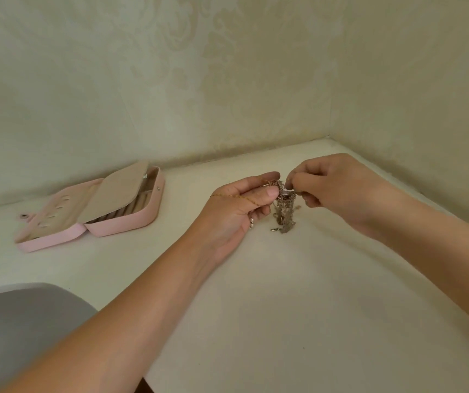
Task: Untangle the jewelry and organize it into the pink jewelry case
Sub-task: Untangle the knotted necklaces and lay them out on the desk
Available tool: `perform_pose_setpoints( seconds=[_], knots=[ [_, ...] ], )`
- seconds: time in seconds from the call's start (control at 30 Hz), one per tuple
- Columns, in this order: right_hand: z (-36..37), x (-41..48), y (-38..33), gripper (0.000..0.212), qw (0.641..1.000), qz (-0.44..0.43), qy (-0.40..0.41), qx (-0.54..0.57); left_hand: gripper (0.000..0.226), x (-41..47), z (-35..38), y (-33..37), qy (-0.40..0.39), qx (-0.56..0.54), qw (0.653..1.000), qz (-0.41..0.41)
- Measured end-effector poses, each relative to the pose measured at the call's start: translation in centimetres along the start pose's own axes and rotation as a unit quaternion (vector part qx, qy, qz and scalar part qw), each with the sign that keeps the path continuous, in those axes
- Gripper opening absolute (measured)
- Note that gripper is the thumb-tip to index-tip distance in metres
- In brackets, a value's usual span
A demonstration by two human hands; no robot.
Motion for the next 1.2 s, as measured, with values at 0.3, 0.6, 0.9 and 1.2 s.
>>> perform_pose_setpoints(
  seconds=[0.3, 0.6, 0.9, 1.2],
  knots=[
    [1.2, -0.2, -0.2, 0.027, 0.916, 0.134, -0.103, 0.363, 0.036, 0.3, 0.0, 0.2, -0.008, 0.041, 0.998, 0.036],
    [0.6, -0.1, -0.3, 0.023, 0.877, 0.143, -0.096, 0.448, 0.052, 0.3, -0.4, 0.6, -0.051, 0.013, 0.997, 0.053],
    [-0.2, -0.1, 0.0, 0.008, 0.918, 0.118, -0.185, 0.331, 0.060, 0.3, -0.3, 0.2, -0.096, 0.009, 0.994, 0.059],
    [-1.3, 0.1, -0.2, 0.013, 0.986, 0.023, -0.109, 0.122, 0.102, -0.1, 0.2, 0.0, -0.099, 0.126, 0.983, 0.086]
  ],
)
Point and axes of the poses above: each hand's wrist, its own x-axis towards the middle knuckle, its own z-axis out of the palm, y = z × x, the point moved 1 cm from there along x, towards the middle knuckle, and after that the axes turned 4 degrees about y, right-handed, at the moved point
